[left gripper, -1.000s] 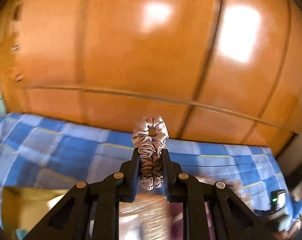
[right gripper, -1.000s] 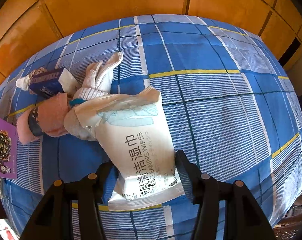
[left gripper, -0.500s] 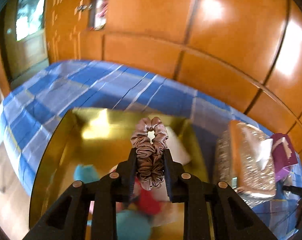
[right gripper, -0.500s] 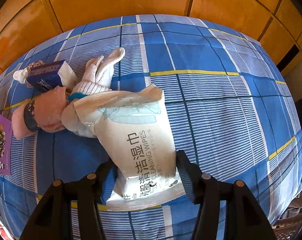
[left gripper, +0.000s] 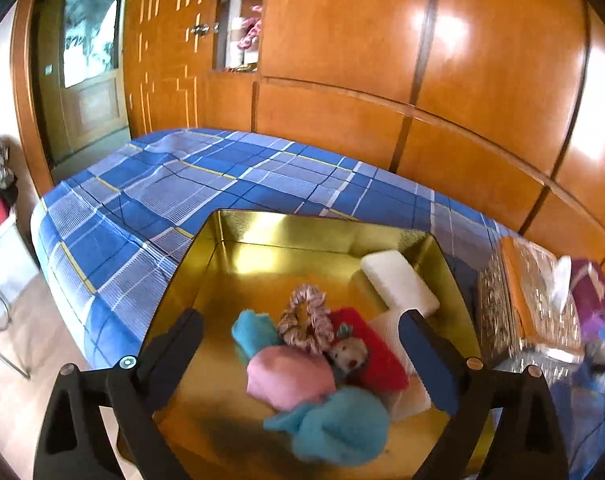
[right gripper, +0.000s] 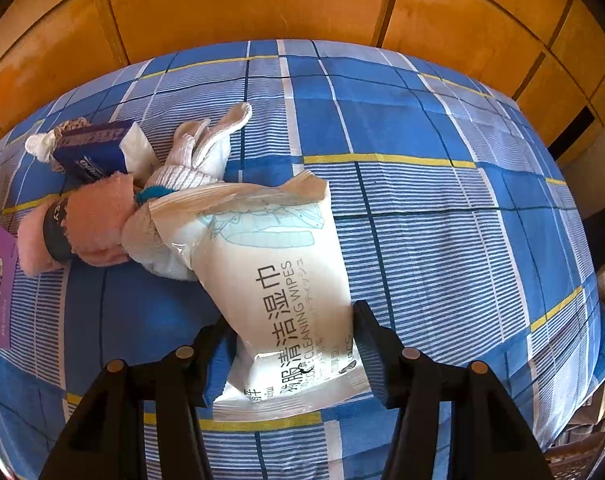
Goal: Organize soft objects
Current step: 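Lift the white wipes pack with the right tool and release it into the gold tray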
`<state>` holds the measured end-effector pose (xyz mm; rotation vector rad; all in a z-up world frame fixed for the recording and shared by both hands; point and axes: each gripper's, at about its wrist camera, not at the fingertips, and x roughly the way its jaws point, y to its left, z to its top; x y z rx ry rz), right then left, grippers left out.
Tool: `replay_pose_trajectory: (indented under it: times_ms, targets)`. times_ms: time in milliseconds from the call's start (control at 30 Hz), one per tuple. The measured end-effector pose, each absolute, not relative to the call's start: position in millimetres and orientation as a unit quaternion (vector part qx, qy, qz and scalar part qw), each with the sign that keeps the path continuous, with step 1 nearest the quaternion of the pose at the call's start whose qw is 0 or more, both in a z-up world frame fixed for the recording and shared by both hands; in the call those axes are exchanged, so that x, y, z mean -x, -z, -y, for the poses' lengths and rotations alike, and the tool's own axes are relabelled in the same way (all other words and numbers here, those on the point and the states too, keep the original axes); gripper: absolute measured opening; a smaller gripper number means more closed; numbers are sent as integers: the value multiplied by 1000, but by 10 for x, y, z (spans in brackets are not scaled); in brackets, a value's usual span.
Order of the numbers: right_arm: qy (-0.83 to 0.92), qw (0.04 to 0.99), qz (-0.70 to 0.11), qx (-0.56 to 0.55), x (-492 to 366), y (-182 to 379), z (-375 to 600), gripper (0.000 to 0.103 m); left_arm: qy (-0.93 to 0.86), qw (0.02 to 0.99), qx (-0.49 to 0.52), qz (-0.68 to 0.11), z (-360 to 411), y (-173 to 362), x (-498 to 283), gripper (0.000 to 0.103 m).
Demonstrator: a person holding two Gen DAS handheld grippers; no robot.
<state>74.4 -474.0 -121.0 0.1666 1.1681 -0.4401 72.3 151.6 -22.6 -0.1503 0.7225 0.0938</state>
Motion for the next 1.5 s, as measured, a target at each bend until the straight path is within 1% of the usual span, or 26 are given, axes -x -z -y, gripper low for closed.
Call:
replay_pose_trajectory:
  times_ms: [167,233,333,567,667,767,967,1200,1367,1500]
  targets:
    - [214,805,-547,-82,-695,1200,4693,54,-35,930,58,-360,-1386,283,-555,103]
    - [220,802,-549,-90,-648,1168,4669,51,-39,931,51,-359,-1348,297,-517,103]
    - [230,808,-532,-106,-552,1064,4657,50,-38,934,42,-352,-1297,292,-460,103]
    - [225,829,-486,-162,-395,687,4670,50,-40,942,23,-332,-1251,239,-395,103]
    - [209,834,-477,-183,-532,492,4660,50,-33,941,29,-336,-1252,237,-394,103]
    - [186,847,-464,-181,-750,251,4510,50,-31,942,19,-333,-1213,212,-382,103]
    - [89,884,-439,-132,-1362,-365,3675,50,-25,943,13,-332,-1189,181,-365,103]
    - [-82,911,-401,-60,-1607,-900,2302,50,-25,942,18,-333,-1222,180,-375,103]
    - [-226,891,-394,7,-1425,-906,1321,50,-29,942,22,-334,-1285,191,-400,103]
    - [-310,854,-412,71,-1199,-641,691,50,-35,942,28,-332,-1357,187,-426,103]
